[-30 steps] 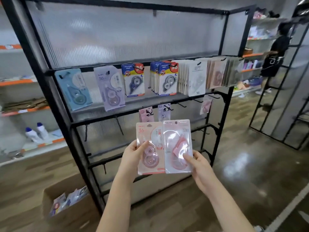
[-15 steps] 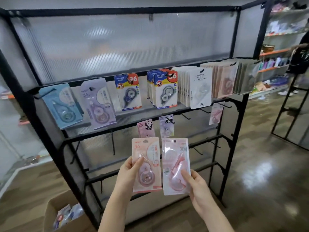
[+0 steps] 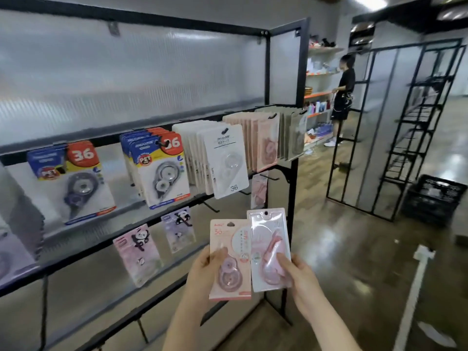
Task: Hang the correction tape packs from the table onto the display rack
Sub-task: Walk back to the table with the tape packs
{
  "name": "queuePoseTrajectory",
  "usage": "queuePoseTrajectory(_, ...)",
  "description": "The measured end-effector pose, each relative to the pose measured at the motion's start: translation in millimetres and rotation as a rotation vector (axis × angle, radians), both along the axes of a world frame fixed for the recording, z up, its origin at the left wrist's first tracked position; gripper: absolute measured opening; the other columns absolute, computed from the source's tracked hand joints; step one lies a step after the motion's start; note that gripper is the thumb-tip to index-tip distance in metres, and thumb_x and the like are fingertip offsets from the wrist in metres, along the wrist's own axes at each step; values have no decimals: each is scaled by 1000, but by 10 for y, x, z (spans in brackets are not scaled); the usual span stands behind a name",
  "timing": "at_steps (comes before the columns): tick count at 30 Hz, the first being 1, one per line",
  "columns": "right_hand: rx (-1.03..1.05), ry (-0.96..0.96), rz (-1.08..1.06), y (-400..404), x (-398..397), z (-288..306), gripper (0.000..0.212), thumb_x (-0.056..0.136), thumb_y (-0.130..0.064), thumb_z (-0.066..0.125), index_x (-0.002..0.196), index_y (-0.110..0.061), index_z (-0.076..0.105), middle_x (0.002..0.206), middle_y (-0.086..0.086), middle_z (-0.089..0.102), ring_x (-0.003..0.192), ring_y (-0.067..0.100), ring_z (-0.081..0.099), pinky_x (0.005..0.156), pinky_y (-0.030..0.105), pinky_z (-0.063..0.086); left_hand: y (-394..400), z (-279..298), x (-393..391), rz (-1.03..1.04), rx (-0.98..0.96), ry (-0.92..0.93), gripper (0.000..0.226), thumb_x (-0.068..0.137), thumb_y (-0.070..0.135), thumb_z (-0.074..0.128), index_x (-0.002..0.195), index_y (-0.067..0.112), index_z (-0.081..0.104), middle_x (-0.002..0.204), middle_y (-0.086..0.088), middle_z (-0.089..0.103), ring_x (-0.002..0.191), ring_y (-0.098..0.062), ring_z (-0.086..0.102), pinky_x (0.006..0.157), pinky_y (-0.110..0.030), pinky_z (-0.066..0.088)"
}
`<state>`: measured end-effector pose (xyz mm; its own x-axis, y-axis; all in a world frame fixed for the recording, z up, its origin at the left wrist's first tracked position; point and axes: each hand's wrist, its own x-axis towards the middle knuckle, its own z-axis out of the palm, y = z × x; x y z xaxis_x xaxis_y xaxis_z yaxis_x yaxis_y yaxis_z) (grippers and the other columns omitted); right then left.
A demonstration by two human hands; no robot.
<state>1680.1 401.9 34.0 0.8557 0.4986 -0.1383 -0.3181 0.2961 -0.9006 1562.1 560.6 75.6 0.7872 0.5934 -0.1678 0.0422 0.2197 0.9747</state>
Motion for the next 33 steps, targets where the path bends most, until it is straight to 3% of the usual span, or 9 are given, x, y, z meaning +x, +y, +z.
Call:
queuePoseTrajectory(6,9,-25,-86,-259,611,59,41,74,-23,68,109,-3,62,97,14,73,83,27,71,72,33,55,-156,13,750,-75,-20,14,28,89,28,65,114,13,63,102,-13,73,93,-37,70,88,-60,51)
queuePoseTrajectory(12,17,-94,-45,-433,1380,267,54,66,-31,84,109,-6,62,98,13,73,88,28,70,77,35,56,-471,292,1398,14,29,-70,16,92,25,62,107,18,63,93,-6,75,83,-29,73,75,-45,59)
queuePoseTrajectory(16,56,-116,55,-491,1842,430,44,71,-28,71,111,-10,61,100,11,73,91,28,70,81,38,54,-614,532,1757,119,126,-137,18,92,27,62,109,21,63,91,-1,76,80,-23,73,70,-38,58)
queuePoseTrajectory(21,68,-163,112,-460,2289,619,47,71,-28,70,111,-6,61,104,15,71,96,32,66,92,45,49,-637,890,2155,232,155,-287,13,90,23,62,103,24,64,91,0,75,80,-18,73,65,-33,57)
queuePoseTrajectory(27,115,-195,189,-346,2574,755,34,73,-26,69,101,-8,63,93,9,71,82,22,66,80,35,51,-476,1279,2478,357,287,-423,7,90,23,61,97,22,62,91,1,73,82,-18,70,70,-34,57)
queuePoseTrajectory(31,121,-231,230,-273,2622,726,11,82,-18,66,91,-11,63,82,1,69,69,10,66,65,20,51,-411,1351,2639,439,284,-413,7,90,28,63,96,24,62,90,2,72,82,-18,70,67,-32,56)
queuePoseTrajectory(33,118,-223,242,-254,2618,715,6,86,-16,64,90,-12,62,81,0,69,70,10,65,65,20,51,-389,1346,2686,470,266,-398,10,88,30,64,96,25,61,92,0,72,82,-18,71,66,-31,56)
